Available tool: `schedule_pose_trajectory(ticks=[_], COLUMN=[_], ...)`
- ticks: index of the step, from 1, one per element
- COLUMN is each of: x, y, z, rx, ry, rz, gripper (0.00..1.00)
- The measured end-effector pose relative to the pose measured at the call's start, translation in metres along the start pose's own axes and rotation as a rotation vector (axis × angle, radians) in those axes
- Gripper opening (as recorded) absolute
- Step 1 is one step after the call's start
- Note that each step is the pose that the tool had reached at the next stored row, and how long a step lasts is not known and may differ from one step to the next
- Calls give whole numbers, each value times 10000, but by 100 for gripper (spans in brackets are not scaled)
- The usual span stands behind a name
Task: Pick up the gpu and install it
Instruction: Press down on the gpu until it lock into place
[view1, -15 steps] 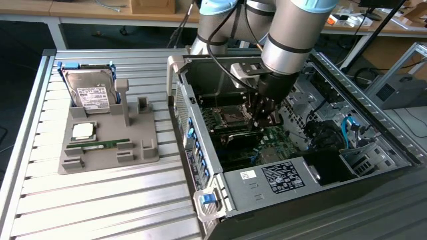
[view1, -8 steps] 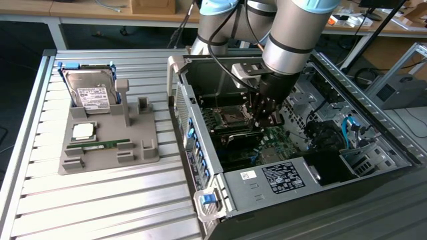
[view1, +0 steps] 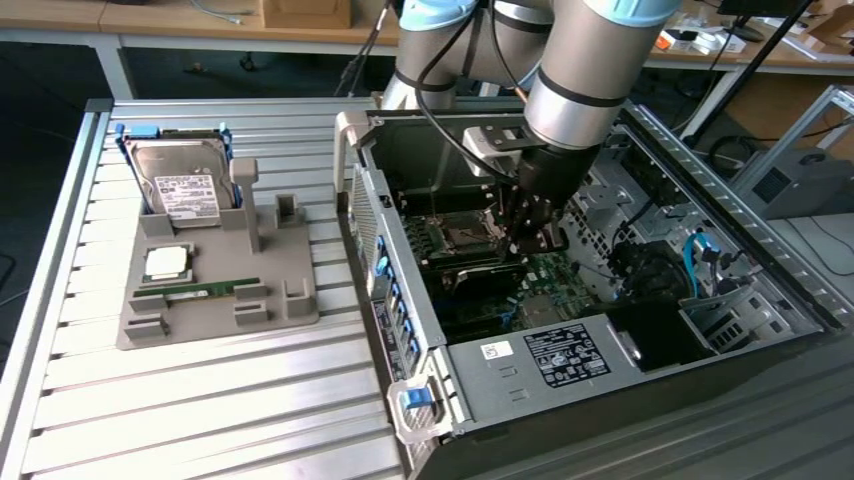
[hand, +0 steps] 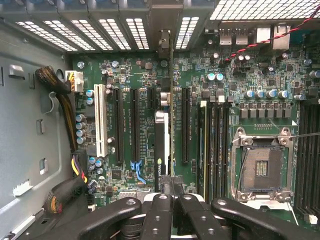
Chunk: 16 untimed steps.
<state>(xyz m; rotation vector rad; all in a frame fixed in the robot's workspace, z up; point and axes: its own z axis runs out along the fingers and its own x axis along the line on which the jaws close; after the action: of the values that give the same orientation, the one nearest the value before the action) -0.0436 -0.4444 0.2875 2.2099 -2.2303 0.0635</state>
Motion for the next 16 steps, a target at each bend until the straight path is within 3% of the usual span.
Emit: schedule_pose_trajectory(ticks=[3, 10, 16], x=[1, 3, 4], y=[61, 324, 454], z=[-1, -3, 6], rx=[4, 18, 17], ry=[3, 1, 3], rz=[0, 0, 1], gripper=[11, 11, 11])
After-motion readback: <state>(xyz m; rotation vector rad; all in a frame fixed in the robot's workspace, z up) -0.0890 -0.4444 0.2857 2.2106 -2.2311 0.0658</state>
